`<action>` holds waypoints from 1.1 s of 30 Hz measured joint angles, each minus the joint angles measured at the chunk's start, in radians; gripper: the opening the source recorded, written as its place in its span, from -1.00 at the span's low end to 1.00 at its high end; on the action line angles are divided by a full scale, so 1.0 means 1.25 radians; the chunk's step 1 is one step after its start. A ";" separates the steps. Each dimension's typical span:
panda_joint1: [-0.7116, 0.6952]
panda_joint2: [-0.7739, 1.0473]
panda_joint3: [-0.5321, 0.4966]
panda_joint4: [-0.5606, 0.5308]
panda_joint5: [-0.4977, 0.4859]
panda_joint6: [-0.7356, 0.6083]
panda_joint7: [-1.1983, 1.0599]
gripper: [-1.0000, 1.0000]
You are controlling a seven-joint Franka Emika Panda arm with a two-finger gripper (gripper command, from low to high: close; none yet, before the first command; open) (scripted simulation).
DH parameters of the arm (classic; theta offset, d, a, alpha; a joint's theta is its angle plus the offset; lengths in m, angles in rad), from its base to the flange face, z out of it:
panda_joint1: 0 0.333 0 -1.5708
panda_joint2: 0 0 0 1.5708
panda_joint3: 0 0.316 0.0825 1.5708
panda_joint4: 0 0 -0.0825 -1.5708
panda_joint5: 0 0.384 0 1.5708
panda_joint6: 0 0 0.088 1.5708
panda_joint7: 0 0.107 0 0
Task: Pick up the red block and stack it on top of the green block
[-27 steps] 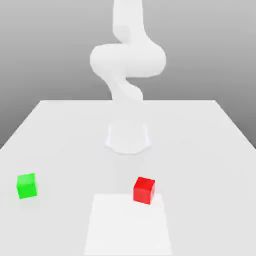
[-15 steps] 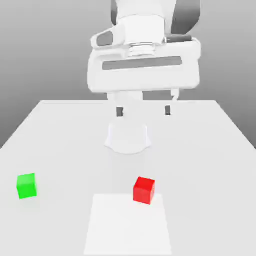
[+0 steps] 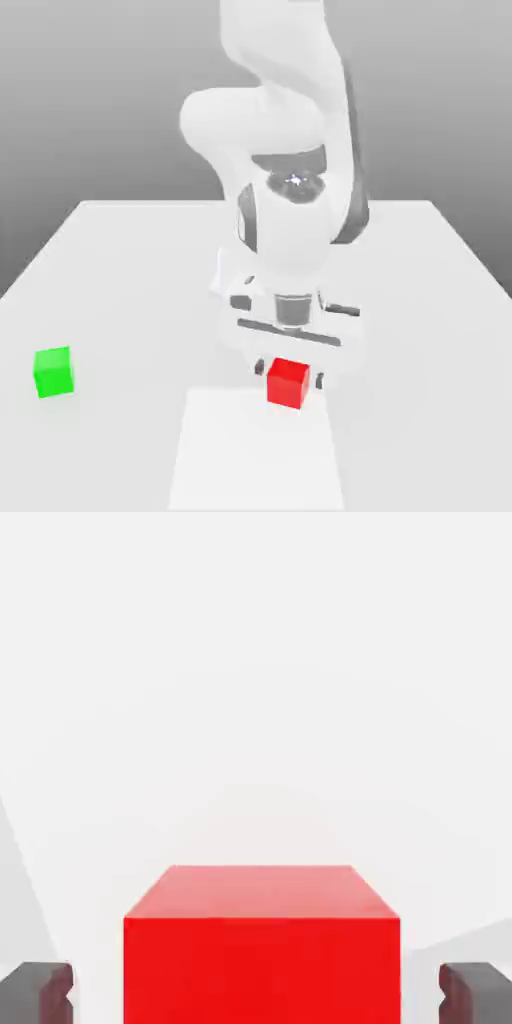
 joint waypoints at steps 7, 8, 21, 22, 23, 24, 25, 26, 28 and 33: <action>-0.018 -0.041 0.025 -0.005 0.026 -0.034 -0.020 -1.00; -0.023 -0.067 0.036 -0.009 0.045 -0.057 -0.034 -1.00; -0.179 -0.206 -0.155 0.070 0.065 -0.276 -0.214 -1.00; -0.204 -0.201 -0.183 0.086 0.060 -0.286 -0.236 -1.00; -0.230 -0.195 -0.210 0.101 0.056 -0.296 -0.257 -1.00; -0.259 -0.190 -0.238 0.117 0.053 -0.306 -0.279 -1.00; -0.289 -0.185 -0.268 0.133 0.049 -0.316 -0.302 -1.00; -0.326 -0.180 -0.294 0.149 0.046 -0.327 -0.326 -1.00; -0.402 -0.169 -0.339 0.181 0.042 -0.348 -0.373 -1.00; -0.418 -0.096 -0.339 0.205 0.107 -0.300 -0.448 -1.00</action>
